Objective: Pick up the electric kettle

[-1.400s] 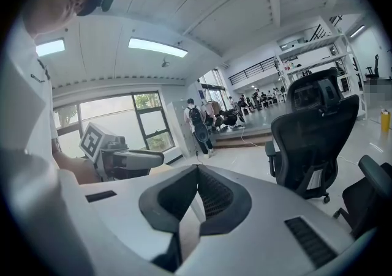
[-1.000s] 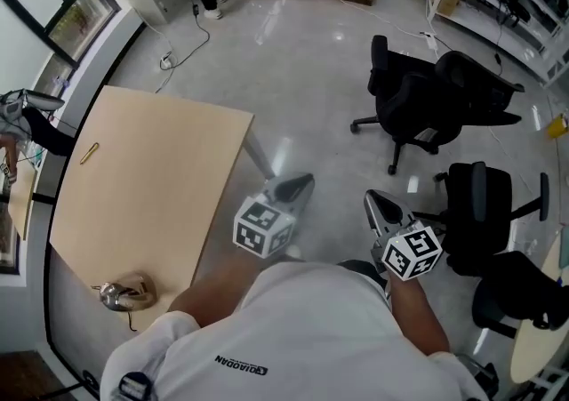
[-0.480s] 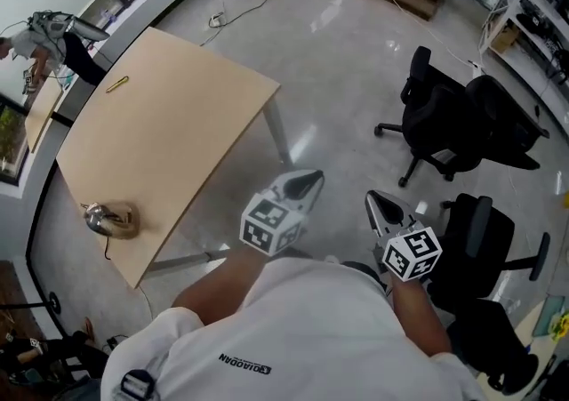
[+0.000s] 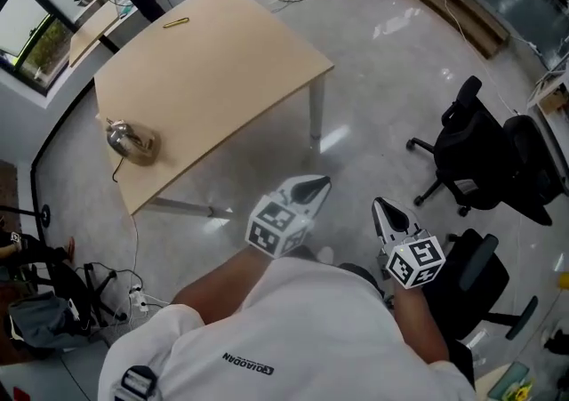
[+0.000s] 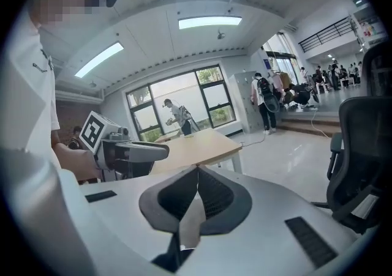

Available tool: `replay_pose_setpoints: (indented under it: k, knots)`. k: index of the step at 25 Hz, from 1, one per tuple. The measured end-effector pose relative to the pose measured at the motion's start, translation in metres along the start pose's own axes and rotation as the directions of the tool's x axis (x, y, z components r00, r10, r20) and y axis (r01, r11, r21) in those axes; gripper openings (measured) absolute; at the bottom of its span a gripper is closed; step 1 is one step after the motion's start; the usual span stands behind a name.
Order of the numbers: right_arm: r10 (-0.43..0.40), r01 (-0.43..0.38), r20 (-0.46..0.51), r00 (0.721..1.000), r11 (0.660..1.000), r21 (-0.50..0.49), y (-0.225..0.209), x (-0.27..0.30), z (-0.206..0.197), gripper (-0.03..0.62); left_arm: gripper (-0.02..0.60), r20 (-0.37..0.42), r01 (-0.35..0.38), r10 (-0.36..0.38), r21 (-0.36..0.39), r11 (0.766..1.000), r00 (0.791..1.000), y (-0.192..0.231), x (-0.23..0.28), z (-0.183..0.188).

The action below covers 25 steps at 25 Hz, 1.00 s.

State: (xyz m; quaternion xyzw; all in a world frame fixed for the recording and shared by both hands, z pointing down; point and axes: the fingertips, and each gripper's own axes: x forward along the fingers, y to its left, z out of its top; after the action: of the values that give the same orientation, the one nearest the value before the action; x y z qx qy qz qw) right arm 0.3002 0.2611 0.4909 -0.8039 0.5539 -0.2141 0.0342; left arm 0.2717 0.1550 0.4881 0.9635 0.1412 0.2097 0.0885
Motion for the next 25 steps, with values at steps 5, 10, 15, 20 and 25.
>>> replay_pose_setpoints:
  k: [5,10,15,20,25]
  knots:
    - [0.103,-0.104,-0.043,0.994,0.995,-0.007,0.021,0.010,-0.015,0.020,-0.005,0.001,-0.100,0.100,-0.048,0.994,0.995,0.004,-0.029,-0.021]
    - [0.209,-0.210,-0.060,0.976,0.977,-0.023,0.042,0.027,-0.019,0.020,-0.005,0.003,-0.227,0.228,-0.097,0.969,0.974,0.015,-0.069,-0.029]
    - [0.270,-0.272,-0.066,0.961,0.962,-0.034,0.065,0.045,-0.018,0.020,-0.005,0.026,-0.307,0.312,-0.120,0.944,0.950,0.028,-0.104,-0.031]
    - [0.346,-0.353,-0.098,0.933,0.934,-0.056,0.103,0.064,-0.022,0.020,-0.005,0.047,-0.380,0.390,-0.143,0.914,0.920,0.044,-0.143,-0.041]
    - [0.414,-0.426,-0.133,0.901,0.901,-0.084,0.147,0.087,-0.025,0.020,-0.005,0.065,-0.436,0.453,-0.177,0.882,0.889,0.059,-0.185,-0.050]
